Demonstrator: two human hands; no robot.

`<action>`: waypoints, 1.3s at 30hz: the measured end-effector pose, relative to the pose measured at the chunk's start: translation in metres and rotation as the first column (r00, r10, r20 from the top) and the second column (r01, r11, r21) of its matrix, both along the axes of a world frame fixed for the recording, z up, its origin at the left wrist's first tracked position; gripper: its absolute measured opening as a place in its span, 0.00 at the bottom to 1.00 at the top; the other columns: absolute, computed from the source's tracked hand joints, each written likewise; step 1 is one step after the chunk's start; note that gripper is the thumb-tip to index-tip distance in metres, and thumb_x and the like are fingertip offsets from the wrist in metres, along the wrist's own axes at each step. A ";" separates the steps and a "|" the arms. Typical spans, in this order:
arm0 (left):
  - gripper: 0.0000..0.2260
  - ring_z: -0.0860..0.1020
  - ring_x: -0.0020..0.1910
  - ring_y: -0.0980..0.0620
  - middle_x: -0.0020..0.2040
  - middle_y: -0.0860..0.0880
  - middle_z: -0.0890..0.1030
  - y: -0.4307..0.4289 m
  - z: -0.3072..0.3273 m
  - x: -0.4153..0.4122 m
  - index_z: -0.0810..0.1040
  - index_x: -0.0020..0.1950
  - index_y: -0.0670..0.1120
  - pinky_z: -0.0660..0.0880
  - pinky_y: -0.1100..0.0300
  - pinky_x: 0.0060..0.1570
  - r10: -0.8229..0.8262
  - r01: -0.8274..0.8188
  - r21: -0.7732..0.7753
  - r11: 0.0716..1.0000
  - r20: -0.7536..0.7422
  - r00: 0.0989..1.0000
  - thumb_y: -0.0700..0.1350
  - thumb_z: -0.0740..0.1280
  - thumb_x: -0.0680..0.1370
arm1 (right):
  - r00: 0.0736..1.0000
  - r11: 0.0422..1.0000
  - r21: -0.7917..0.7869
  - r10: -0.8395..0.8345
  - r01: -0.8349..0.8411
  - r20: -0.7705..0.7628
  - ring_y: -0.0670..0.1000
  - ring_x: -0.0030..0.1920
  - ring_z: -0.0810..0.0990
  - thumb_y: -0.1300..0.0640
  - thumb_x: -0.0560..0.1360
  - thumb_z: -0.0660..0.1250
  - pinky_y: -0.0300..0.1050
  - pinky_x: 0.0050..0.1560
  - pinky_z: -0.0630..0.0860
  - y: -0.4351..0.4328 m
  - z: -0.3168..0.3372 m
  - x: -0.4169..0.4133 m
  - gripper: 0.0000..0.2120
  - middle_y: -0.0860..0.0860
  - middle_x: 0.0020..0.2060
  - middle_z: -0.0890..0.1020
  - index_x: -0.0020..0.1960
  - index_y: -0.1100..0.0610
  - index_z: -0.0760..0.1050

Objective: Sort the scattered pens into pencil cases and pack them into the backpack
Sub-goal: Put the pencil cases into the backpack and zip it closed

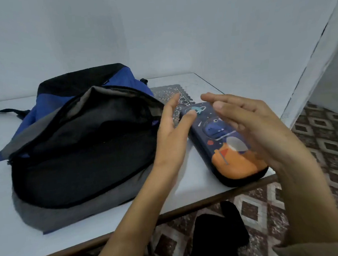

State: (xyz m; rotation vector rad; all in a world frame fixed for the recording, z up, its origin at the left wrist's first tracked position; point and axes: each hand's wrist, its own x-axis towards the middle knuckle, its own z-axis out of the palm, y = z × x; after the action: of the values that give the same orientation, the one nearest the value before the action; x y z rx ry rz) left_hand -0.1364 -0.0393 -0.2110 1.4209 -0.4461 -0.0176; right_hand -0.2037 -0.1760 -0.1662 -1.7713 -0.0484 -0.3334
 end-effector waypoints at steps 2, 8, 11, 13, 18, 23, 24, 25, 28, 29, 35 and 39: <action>0.23 0.69 0.58 0.74 0.68 0.61 0.67 -0.021 -0.009 -0.002 0.63 0.76 0.54 0.68 0.80 0.51 0.009 -0.022 -0.095 0.995 -0.137 0.991 0.43 0.63 0.81 | 0.993 0.994 -0.008 -0.110 0.110 -0.035 0.38 0.58 0.79 0.53 0.77 0.67 0.44 0.66 0.70 -0.022 -0.009 0.005 0.12 0.40 0.52 0.84 0.59 0.48 0.81; 0.38 0.72 0.69 0.48 0.75 0.52 0.67 -0.054 -0.031 0.002 0.60 0.75 0.62 0.71 0.45 0.67 -0.016 -0.098 -0.243 0.965 -0.425 0.905 0.56 0.68 0.66 | 0.966 0.963 0.253 -0.027 0.095 -0.258 0.47 0.59 0.81 0.48 0.76 0.67 0.49 0.66 0.72 -0.046 -0.044 0.018 0.17 0.45 0.59 0.82 0.64 0.46 0.77; 0.47 0.65 0.74 0.48 0.78 0.54 0.60 -0.061 -0.037 0.004 0.52 0.78 0.61 0.65 0.44 0.71 0.023 -0.103 -0.183 0.978 -0.395 0.918 0.62 0.65 0.61 | 0.968 0.924 0.369 -0.003 0.097 -0.249 0.49 0.56 0.83 0.52 0.74 0.68 0.46 0.61 0.76 -0.044 -0.048 0.021 0.23 0.49 0.59 0.82 0.69 0.50 0.73; 0.46 0.63 0.75 0.49 0.79 0.54 0.57 -0.060 -0.030 0.000 0.49 0.80 0.56 0.63 0.45 0.72 0.050 -0.114 -0.148 0.982 -0.382 0.923 0.61 0.64 0.64 | 0.972 0.924 0.373 0.003 0.088 -0.237 0.49 0.52 0.84 0.57 0.75 0.68 0.42 0.52 0.80 -0.041 -0.044 0.021 0.23 0.49 0.55 0.84 0.70 0.51 0.71; 0.36 0.63 0.75 0.46 0.78 0.49 0.60 -0.029 0.001 0.002 0.56 0.79 0.54 0.62 0.44 0.73 0.117 -0.151 -0.121 0.981 -0.250 0.961 0.54 0.65 0.73 | 0.990 0.911 0.413 0.060 -0.002 -0.127 0.46 0.48 0.85 0.60 0.76 0.66 0.35 0.43 0.80 -0.016 -0.018 0.020 0.19 0.47 0.49 0.86 0.67 0.53 0.73; 0.22 0.80 0.59 0.42 0.64 0.41 0.78 0.035 0.037 -0.010 0.64 0.74 0.44 0.76 0.45 0.61 0.098 -0.140 -0.188 0.972 -0.217 0.971 0.40 0.61 0.80 | 0.977 0.869 0.460 0.213 -0.182 -0.015 0.44 0.40 0.85 0.63 0.77 0.64 0.35 0.39 0.80 0.038 0.000 0.018 0.09 0.44 0.39 0.86 0.49 0.49 0.77; 0.19 0.81 0.56 0.43 0.62 0.41 0.80 0.049 0.041 -0.013 0.67 0.72 0.43 0.78 0.48 0.58 0.095 -0.134 -0.184 0.974 -0.203 0.974 0.39 0.61 0.81 | 0.967 0.861 0.453 0.255 -0.229 0.004 0.45 0.41 0.85 0.64 0.77 0.64 0.36 0.40 0.80 0.051 0.001 0.017 0.10 0.46 0.41 0.86 0.50 0.50 0.78; 0.15 0.82 0.53 0.44 0.59 0.40 0.81 0.063 0.046 -0.018 0.70 0.69 0.42 0.80 0.50 0.54 0.098 -0.132 -0.177 0.975 -0.189 0.977 0.38 0.60 0.81 | 0.959 0.861 0.437 0.284 -0.261 0.015 0.48 0.45 0.85 0.64 0.77 0.64 0.39 0.44 0.81 0.063 0.001 0.017 0.11 0.48 0.46 0.86 0.54 0.51 0.78; 0.12 0.82 0.49 0.46 0.57 0.41 0.82 0.103 0.049 -0.030 0.73 0.65 0.42 0.81 0.54 0.48 0.148 -0.176 -0.147 0.973 -0.185 0.971 0.38 0.60 0.82 | 0.928 0.842 0.415 0.372 -0.344 0.017 0.54 0.52 0.84 0.64 0.75 0.67 0.47 0.52 0.81 0.098 -0.005 0.020 0.20 0.51 0.54 0.84 0.66 0.53 0.73; 0.12 0.82 0.50 0.47 0.56 0.42 0.83 0.115 0.048 -0.033 0.73 0.65 0.43 0.81 0.55 0.46 0.172 -0.199 -0.131 0.971 -0.190 0.967 0.39 0.60 0.82 | 0.919 0.832 0.420 0.394 -0.363 0.016 0.52 0.50 0.84 0.64 0.75 0.68 0.45 0.49 0.81 0.108 -0.008 0.021 0.19 0.48 0.51 0.85 0.64 0.50 0.74; 0.12 0.83 0.49 0.47 0.55 0.44 0.83 0.169 0.036 -0.048 0.75 0.64 0.44 0.80 0.59 0.41 0.263 -0.288 -0.077 0.954 -0.239 0.935 0.40 0.61 0.82 | 0.882 0.803 0.431 0.470 -0.411 -0.036 0.45 0.48 0.85 0.62 0.74 0.70 0.39 0.47 0.81 0.159 -0.025 0.020 0.31 0.34 0.38 0.84 0.71 0.45 0.64; 0.11 0.83 0.47 0.48 0.55 0.43 0.83 0.187 0.020 -0.047 0.75 0.63 0.43 0.80 0.59 0.39 0.307 -0.338 -0.069 0.939 -0.278 0.910 0.40 0.61 0.82 | 0.866 0.805 0.421 0.493 -0.418 -0.082 0.43 0.43 0.85 0.62 0.75 0.69 0.37 0.43 0.81 0.176 -0.036 0.023 0.18 0.34 0.34 0.83 0.49 0.39 0.68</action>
State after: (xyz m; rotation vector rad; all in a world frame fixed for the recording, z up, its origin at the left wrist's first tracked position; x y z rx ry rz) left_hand -0.1833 0.1478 -0.1905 1.3401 0.0125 0.0860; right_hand -0.1810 0.0003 -0.2020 -1.3273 -0.2562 0.1752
